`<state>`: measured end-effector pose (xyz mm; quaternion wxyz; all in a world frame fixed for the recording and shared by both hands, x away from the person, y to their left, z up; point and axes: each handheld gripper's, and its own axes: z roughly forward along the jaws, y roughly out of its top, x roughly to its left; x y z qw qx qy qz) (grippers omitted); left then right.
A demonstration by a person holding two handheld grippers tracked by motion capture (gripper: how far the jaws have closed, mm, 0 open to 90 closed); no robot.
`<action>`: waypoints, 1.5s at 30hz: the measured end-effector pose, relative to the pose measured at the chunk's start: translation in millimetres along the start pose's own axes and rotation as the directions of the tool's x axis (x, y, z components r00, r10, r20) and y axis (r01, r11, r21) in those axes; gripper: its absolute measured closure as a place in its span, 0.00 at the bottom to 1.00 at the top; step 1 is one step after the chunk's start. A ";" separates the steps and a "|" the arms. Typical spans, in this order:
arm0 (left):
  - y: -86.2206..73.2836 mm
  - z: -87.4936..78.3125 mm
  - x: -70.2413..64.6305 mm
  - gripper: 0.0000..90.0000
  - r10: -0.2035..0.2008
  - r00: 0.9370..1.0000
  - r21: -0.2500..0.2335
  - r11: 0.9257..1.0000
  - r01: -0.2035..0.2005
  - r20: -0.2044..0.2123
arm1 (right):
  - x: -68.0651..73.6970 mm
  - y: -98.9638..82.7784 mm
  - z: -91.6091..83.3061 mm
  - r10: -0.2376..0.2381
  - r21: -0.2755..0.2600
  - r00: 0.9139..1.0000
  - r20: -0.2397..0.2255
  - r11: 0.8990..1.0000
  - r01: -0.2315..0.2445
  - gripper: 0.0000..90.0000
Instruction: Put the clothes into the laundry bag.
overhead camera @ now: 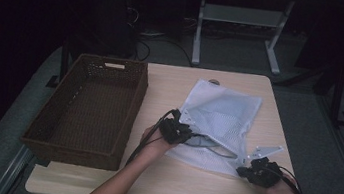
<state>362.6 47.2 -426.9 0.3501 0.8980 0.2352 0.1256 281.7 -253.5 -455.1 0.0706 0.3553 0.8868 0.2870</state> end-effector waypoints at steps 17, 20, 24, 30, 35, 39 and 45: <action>-33.1 4.4 -50.6 0.99 0.110 0.973 0.105 0.986 -0.133 0.204 | -5.5 -1.1 -0.8 0.042 0.001 0.998 0.043 0.999 -0.042 0.98; -33.4 4.6 -49.0 0.98 0.099 0.974 0.098 0.988 -0.121 0.206 | -9.7 -3.1 -3.1 0.063 -0.011 0.996 0.060 0.998 -0.063 0.97; -33.4 -3.3 -47.6 0.88 0.067 0.973 0.062 0.995 -0.082 0.221 | -13.1 -4.6 -6.2 0.083 -0.043 0.995 0.056 0.996 -0.080 0.90; -35.4 -24.6 -45.7 0.75 0.008 0.973 -0.008 1.000 -0.006 0.232 | -13.3 -6.7 -13.6 0.087 -0.116 0.995 0.047 0.990 -0.081 0.58; -40.9 -48.3 -39.5 0.64 -0.039 0.979 -0.059 0.997 0.052 0.201 | -14.1 -7.6 -16.6 0.097 -0.168 0.994 0.040 0.982 -0.089 0.39; -48.3 -58.3 -35.6 0.54 -0.075 0.983 -0.077 0.993 0.089 0.170 | -14.0 -7.8 -19.6 0.091 -0.208 0.995 0.046 0.975 -0.080 0.27; -63.4 -62.1 -31.5 0.32 -0.125 0.988 -0.055 0.990 0.130 0.092 | -11.8 -7.6 -21.4 0.070 -0.226 0.995 0.064 0.973 -0.054 0.16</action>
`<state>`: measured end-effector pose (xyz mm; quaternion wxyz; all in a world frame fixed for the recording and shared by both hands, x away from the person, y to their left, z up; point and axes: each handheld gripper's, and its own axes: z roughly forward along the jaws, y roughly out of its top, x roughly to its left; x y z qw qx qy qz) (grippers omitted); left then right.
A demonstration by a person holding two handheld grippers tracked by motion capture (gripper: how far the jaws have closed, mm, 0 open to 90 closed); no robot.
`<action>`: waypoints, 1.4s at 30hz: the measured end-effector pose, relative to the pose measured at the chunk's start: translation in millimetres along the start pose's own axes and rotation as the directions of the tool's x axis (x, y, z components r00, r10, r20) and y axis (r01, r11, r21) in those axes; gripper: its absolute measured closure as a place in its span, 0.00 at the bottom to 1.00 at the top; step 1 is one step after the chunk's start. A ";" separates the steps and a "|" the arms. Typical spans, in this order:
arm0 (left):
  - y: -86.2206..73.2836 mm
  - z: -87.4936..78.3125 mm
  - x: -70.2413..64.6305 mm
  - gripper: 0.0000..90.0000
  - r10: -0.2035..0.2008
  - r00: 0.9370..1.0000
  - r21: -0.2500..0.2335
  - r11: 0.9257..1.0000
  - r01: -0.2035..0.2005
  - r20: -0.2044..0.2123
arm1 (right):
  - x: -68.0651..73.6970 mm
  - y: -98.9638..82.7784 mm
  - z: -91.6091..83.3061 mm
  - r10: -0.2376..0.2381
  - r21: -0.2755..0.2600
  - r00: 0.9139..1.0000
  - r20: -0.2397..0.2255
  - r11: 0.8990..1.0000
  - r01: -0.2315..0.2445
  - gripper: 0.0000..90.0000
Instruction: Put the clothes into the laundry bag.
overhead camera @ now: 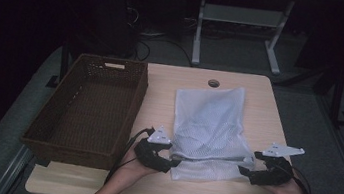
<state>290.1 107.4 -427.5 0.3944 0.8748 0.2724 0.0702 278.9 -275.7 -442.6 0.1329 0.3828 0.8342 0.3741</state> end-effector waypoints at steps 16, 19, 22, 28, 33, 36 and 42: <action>-32.7 -5.8 -6.0 0.14 -0.056 0.995 0.035 0.998 0.059 -0.077 | 4.9 -5.6 -7.5 -0.021 -0.010 0.999 0.027 1.000 0.021 0.14; -37.8 -8.2 -6.3 0.14 -0.052 0.996 0.043 0.998 0.056 -0.079 | 7.3 -11.7 -13.3 -0.019 -0.028 0.999 0.035 0.999 0.020 0.14; -42.1 -9.3 -7.1 0.14 -0.046 0.996 0.044 0.998 0.050 -0.080 | 9.2 -15.9 -17.0 -0.015 -0.040 0.999 0.033 0.999 0.016 0.14; -45.0 -9.4 -11.9 0.14 -0.028 0.996 0.034 0.999 0.031 -0.080 | 14.0 -27.8 -19.7 -0.003 -0.041 0.999 0.042 0.999 0.005 0.14; -45.6 -8.8 -11.0 0.15 0.003 0.997 0.044 0.999 0.000 -0.076 | 12.1 -33.5 -19.2 -0.012 -0.034 0.999 0.047 0.999 0.014 0.14; -45.7 -7.6 -9.2 0.15 -0.002 0.997 0.038 0.999 0.005 -0.082 | 8.6 -35.2 -19.2 -0.013 -0.034 0.999 0.045 0.999 0.014 0.14; -46.6 -3.1 -9.4 0.15 0.007 0.997 0.056 0.998 -0.003 -0.078 | 5.3 -39.2 -18.6 -0.017 -0.039 0.999 0.032 0.999 0.018 0.14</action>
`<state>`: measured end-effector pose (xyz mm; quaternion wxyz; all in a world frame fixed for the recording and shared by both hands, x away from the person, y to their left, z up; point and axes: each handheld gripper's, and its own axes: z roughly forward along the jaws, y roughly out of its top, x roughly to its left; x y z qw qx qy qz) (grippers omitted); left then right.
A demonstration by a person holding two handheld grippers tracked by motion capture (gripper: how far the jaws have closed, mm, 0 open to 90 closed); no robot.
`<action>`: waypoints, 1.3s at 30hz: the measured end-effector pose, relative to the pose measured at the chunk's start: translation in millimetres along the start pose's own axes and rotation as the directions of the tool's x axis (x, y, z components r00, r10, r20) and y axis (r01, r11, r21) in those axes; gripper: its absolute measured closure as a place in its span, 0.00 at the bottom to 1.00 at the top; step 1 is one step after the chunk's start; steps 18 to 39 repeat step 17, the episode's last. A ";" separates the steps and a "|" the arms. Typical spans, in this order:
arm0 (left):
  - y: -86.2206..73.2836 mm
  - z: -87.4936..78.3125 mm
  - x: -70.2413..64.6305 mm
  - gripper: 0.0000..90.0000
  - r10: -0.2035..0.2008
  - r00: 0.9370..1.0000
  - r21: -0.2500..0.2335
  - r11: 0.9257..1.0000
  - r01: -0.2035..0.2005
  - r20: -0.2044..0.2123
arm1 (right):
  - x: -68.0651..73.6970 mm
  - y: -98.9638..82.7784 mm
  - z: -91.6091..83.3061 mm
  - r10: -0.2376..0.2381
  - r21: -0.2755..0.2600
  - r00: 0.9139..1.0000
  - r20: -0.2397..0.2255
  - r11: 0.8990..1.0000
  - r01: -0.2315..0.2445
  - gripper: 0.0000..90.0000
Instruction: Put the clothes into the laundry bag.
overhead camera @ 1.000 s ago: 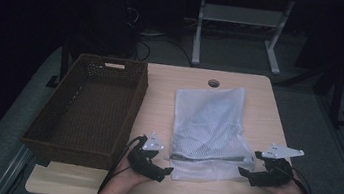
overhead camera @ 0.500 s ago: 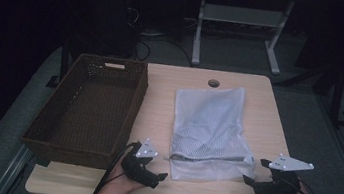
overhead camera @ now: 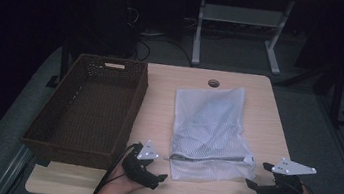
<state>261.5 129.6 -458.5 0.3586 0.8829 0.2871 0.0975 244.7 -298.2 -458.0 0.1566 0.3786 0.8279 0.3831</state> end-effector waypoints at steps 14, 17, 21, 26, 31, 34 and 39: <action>-0.6 0.1 2.2 0.15 -0.004 1.000 0.006 1.000 0.004 -0.005 | -1.0 -1.3 -2.2 -0.003 -0.003 1.000 0.007 1.000 0.003 0.14; -0.2 0.8 1.5 0.15 -0.001 1.000 0.005 1.000 0.001 -0.004 | -1.1 -1.2 -2.6 -0.004 -0.007 1.000 0.006 1.000 0.004 0.13; -0.2 0.8 1.5 0.15 -0.001 1.000 0.005 1.000 0.001 -0.004 | -1.1 -1.2 -2.6 -0.004 -0.007 1.000 0.006 1.000 0.004 0.13; -0.2 0.8 1.5 0.15 -0.001 1.000 0.005 1.000 0.001 -0.004 | -1.1 -1.2 -2.6 -0.004 -0.007 1.000 0.006 1.000 0.004 0.13; -0.2 0.8 1.5 0.15 -0.001 1.000 0.005 1.000 0.001 -0.004 | -1.1 -1.2 -2.6 -0.004 -0.007 1.000 0.006 1.000 0.004 0.13; -0.2 0.8 1.5 0.15 -0.001 1.000 0.005 1.000 0.001 -0.004 | -1.1 -1.2 -2.6 -0.004 -0.007 1.000 0.006 1.000 0.004 0.13; -0.2 0.8 1.5 0.15 -0.001 1.000 0.005 1.000 0.001 -0.004 | -1.1 -1.2 -2.6 -0.004 -0.007 1.000 0.006 1.000 0.004 0.13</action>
